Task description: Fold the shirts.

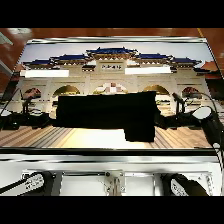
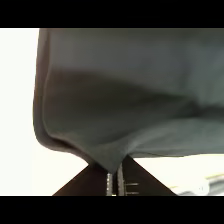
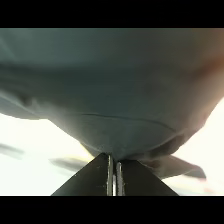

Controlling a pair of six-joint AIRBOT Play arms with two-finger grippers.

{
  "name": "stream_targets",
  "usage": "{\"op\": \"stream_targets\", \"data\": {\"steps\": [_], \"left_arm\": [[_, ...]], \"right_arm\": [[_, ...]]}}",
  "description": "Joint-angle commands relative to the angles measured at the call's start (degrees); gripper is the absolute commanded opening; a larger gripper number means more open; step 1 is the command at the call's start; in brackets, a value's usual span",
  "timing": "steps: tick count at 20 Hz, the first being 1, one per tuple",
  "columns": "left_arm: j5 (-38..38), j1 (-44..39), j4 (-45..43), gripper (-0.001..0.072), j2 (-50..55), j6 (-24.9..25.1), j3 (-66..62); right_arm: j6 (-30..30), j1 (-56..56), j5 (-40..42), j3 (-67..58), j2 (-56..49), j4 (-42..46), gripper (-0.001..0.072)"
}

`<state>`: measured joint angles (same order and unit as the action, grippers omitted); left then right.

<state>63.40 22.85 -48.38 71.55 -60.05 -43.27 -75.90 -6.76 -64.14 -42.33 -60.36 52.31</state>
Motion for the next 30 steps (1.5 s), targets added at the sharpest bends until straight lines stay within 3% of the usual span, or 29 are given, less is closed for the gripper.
{"op": "stream_targets", "data": {"steps": [1,7,14,15,16,17,20,21,22,23,25,27,30], "left_arm": [[-1.75,-1.42,2.36,0.0039,-0.26,-0.46,-5.73],[-6.25,-4.31,2.54,0.0039,8.48,-3.96,-14.73],[-6.21,-4.44,2.67,0.0078,21.22,-10.34,-24.2],[-6.21,-4.42,3.45,0.0144,22.34,-10.32,-24.74],[-6.23,-4.42,4.13,0.0355,23.3,-10.32,-25.33],[-6.23,-4.39,4.52,0.0491,23.98,-10.34,-26.03],[-5.27,-4.39,4.94,0.0498,24.15,-10.32,-28.48],[-4.0,-4.37,4.94,0.05,24.15,-10.32,-29.73],[-2.01,-4.37,4.94,0.0506,24.13,-10.32,-31.32],[0.28,-4.37,4.92,0.0506,24.13,-10.29,-32.96],[5.38,-4.31,4.9,0.0505,24.06,-10.29,-36.76],[8.98,-4.33,4.9,0.0504,23.39,-10.32,-39.8],[12.33,-4.63,4.96,0.0504,21.35,-13.77,-42.1]], "right_arm": [[-1.18,0.09,5.03,-8.02,-3.45,-3.54,0.0059],[3.15,0.24,10.82,-23.08,-24.17,-11.47,0.0059],[0.7,3.3,12.37,-39.5,-44.98,-11.74,0.0087],[0.7,3.17,12.41,-39.5,-45.31,-11.17,0.0086],[0.72,2.89,12.37,-39.52,-45.22,-9.51,0.0085],[0.72,2.38,12.31,-39.52,-44.98,-8.13,0.0084],[-0.52,0.35,11.61,-39.52,-43.98,-7.32,0.0087],[-0.55,-0.15,11.17,-39.52,-43.58,-7.48,0.0187],[-0.24,-0.66,10.47,-39.52,-43.01,-7.69,0.0561],[1.18,-1.25,9.49,-39.52,-42.16,-7.43,0.0666],[2.43,-3.56,7.23,-39.52,-39.6,-3.43,0.0666],[-0.04,-6.32,3.98,-39.52,-37.75,4.44,0.0678],[0.85,-8.52,-4.52,-39.45,-39.95,5.29,0.0682]]}}
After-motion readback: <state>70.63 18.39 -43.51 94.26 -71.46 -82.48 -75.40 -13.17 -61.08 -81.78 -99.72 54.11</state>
